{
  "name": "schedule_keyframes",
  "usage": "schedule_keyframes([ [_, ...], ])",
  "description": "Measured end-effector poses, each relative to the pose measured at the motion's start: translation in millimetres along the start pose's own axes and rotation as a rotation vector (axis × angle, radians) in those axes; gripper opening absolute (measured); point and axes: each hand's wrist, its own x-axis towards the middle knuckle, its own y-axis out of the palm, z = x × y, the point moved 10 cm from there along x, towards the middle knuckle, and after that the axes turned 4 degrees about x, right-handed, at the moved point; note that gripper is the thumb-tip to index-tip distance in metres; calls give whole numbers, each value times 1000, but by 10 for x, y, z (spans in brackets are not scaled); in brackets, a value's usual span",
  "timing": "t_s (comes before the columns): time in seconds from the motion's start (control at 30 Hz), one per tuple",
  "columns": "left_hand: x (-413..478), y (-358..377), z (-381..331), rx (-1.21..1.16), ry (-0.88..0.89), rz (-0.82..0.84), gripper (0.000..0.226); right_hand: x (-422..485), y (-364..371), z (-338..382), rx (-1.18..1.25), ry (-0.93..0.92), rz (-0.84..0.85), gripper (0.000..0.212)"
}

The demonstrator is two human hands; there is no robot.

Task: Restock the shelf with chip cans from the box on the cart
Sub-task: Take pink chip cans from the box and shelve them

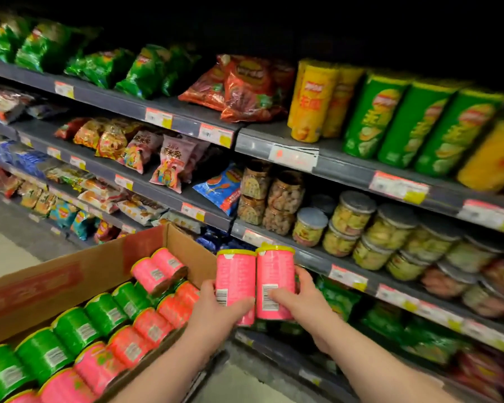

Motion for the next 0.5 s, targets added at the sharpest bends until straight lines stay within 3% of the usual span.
schedule_keyframes([
  [0.1,-138,549,-235,20,37,90,43,-207,-595,-132,42,7,-86,70],
  [0.37,-835,2122,-788,63,118,322,48,-933,-2207,-618,173,38,-262,73],
  [0.5,-1203,2670,-1028,83,156,360,46,-1280,-2791,-746,212,21,-296,57],
])
